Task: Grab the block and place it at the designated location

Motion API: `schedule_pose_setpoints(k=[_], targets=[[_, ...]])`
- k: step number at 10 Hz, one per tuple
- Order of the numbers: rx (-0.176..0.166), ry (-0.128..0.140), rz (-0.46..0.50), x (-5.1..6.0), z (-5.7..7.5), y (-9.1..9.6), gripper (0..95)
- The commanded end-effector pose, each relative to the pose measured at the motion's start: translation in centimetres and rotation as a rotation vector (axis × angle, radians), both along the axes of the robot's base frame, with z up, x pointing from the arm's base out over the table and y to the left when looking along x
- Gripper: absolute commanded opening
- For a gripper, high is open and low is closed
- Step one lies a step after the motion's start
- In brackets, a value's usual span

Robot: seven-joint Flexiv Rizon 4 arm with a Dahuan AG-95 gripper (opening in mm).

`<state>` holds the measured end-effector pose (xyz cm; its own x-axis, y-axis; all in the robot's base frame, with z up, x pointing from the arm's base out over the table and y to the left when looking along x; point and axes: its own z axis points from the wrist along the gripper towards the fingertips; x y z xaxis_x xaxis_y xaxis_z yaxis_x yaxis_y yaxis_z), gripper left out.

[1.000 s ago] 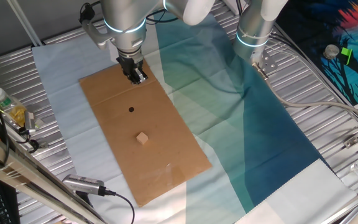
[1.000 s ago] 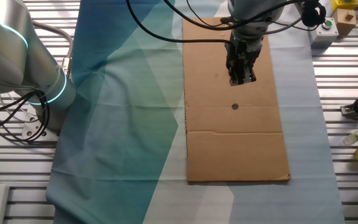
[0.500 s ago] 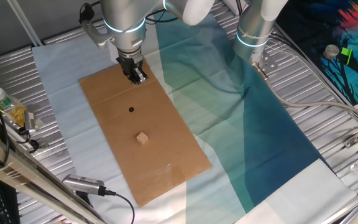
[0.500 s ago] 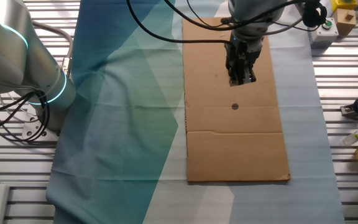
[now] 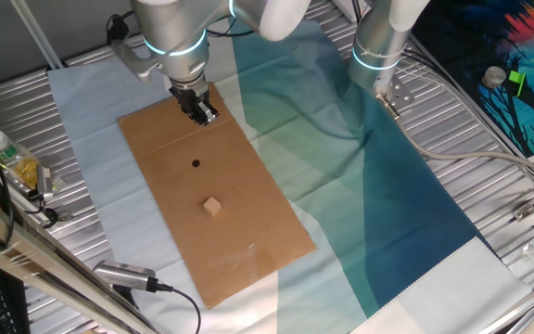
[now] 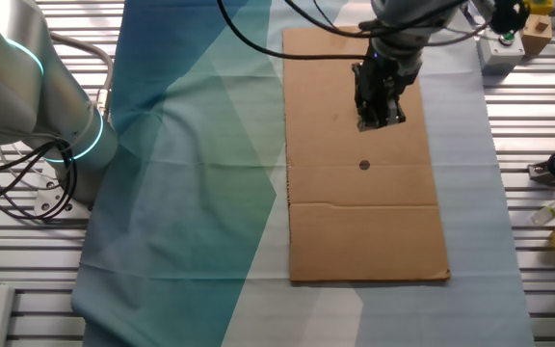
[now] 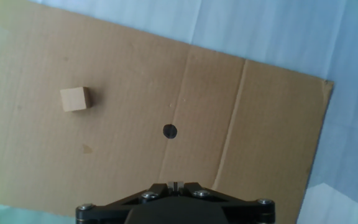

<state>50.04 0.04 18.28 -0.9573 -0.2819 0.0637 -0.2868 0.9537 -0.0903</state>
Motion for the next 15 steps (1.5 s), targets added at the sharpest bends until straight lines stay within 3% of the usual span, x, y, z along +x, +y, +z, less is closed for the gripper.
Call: schedule_pose_setpoints(k=[1, 3, 8, 15], targets=[[0.034, -0.049, -0.005, 0.7, 0.8, 0.2, 0.0], [0.026, -0.031, 0.044, 1.1, 0.9, 0.5, 0.0], [0.025, -0.041, 0.076, 1.0, 1.3, 0.9, 0.0], [0.024, -0.027, 0.131, 1.1, 1.0, 1.3, 0.0]])
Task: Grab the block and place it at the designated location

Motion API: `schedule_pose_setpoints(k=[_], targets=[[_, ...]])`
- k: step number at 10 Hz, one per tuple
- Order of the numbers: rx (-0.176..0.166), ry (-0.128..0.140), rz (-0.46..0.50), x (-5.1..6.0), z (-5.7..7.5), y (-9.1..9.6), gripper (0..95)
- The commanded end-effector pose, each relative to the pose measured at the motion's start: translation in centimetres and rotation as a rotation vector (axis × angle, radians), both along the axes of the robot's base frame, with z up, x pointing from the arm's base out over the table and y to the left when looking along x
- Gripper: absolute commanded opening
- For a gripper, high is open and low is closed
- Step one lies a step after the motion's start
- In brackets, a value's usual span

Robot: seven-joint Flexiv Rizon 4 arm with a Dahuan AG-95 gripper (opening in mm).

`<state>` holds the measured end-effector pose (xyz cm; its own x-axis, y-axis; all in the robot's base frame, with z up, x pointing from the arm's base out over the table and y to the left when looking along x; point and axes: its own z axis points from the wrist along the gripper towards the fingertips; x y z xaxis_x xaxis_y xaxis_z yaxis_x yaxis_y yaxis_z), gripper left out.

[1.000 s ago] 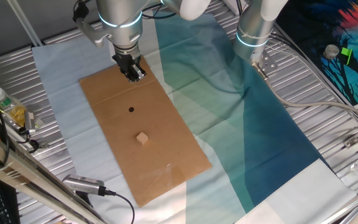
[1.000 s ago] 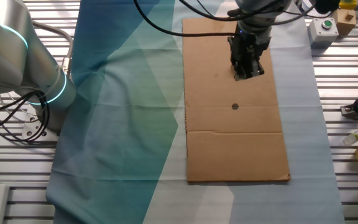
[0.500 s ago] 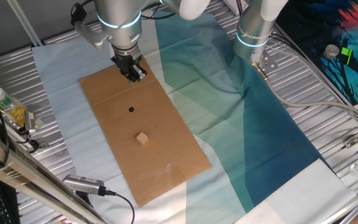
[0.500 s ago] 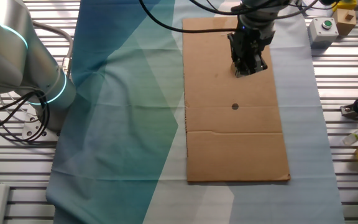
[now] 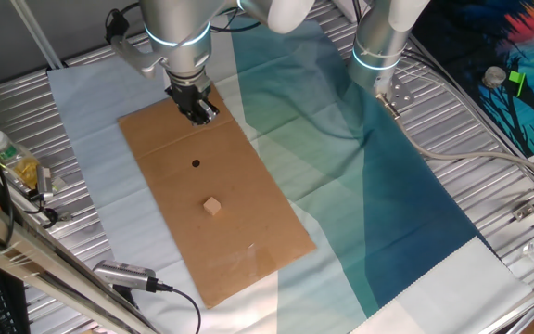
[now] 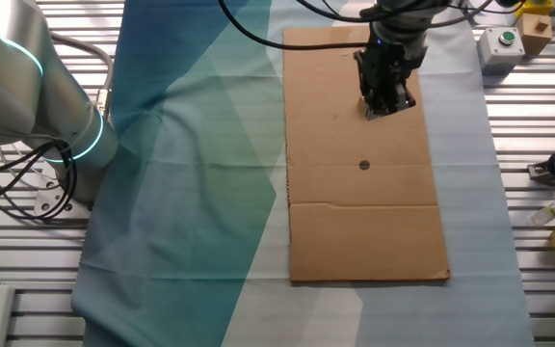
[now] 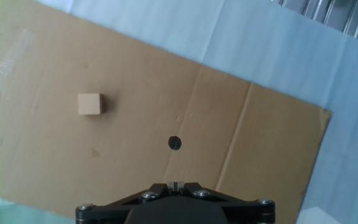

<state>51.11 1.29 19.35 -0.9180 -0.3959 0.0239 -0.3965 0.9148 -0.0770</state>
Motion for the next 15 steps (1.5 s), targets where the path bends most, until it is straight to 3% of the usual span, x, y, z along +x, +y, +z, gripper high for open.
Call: schedule_pose_setpoints(k=[1, 3, 15], targets=[[0.002, 0.004, 0.013, 0.13, -0.29, 0.13, 0.0], [0.007, -0.006, 0.011, 0.24, -0.47, 0.43, 0.0], [0.004, 0.001, 0.011, 0.36, -0.67, 0.89, 0.0]])
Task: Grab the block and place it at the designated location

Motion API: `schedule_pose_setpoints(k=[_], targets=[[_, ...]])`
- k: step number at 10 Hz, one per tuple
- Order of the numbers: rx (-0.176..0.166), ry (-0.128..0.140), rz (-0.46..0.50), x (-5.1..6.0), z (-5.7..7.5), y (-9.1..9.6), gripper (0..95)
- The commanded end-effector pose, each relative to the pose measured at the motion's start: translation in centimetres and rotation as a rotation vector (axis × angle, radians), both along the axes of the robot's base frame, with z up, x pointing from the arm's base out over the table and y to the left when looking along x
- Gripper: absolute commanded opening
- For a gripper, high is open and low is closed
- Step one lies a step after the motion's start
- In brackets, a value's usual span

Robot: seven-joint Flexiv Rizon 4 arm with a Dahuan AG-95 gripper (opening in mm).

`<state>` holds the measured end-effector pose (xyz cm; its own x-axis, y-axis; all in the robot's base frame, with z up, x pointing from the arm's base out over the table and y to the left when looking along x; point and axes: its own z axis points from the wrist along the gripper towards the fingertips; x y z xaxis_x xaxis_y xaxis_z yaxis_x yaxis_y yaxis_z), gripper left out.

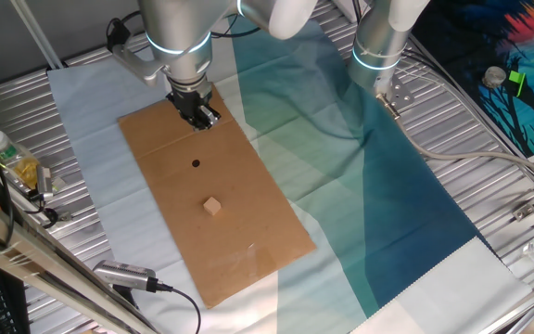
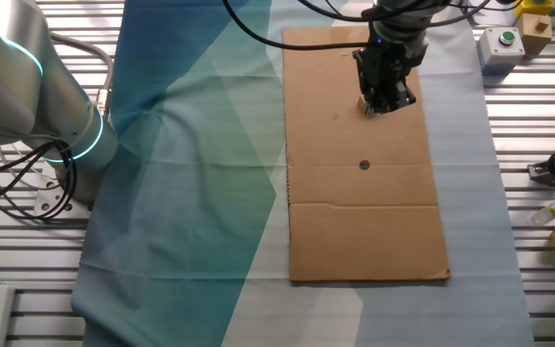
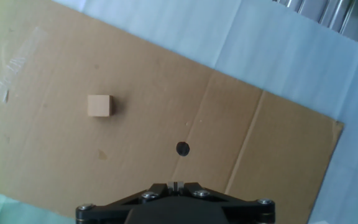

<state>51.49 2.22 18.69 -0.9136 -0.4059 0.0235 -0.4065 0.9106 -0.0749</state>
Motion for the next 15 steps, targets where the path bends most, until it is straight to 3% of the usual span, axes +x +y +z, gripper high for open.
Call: schedule_pose_setpoints(k=[1, 11, 12, 15], targets=[[0.002, 0.001, 0.002, -0.02, 0.0, -0.04, 0.0], [0.001, 0.001, 0.005, -0.02, -0.01, -0.02, 0.0], [0.022, 0.002, 0.008, 0.0, -0.02, 0.01, 0.0], [0.109, -0.006, 0.047, 0.04, -0.01, 0.02, 57.0]])
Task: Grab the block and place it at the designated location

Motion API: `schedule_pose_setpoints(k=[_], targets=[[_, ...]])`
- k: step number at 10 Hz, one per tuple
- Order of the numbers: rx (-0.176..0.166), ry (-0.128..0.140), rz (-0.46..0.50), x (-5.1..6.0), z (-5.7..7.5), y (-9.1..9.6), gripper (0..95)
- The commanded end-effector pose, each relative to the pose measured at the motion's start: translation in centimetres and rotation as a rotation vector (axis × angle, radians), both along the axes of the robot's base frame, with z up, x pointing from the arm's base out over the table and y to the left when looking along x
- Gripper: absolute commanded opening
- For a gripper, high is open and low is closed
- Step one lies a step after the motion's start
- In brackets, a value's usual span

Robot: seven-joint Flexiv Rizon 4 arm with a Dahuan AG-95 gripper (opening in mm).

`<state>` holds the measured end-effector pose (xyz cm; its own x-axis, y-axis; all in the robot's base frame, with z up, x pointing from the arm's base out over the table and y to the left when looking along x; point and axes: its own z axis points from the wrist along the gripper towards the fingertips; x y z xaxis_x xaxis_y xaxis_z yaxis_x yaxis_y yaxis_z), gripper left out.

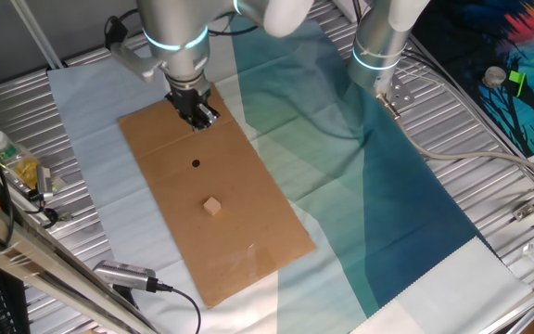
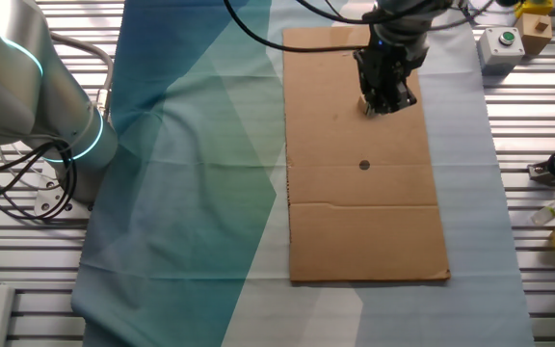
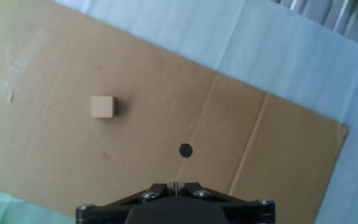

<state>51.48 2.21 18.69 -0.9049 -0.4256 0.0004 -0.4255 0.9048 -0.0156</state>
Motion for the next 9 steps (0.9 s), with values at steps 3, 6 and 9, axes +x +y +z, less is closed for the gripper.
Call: schedule_pose_setpoints(k=[3, 6, 9], targets=[[0.067, -0.047, 0.042, 0.5, 0.0, 0.6, 76.0], [0.06, -0.062, 0.036, 2.0, 0.1, 2.2, 76.0], [0.055, -0.059, 0.04, 3.9, 0.6, 3.4, 76.0]])
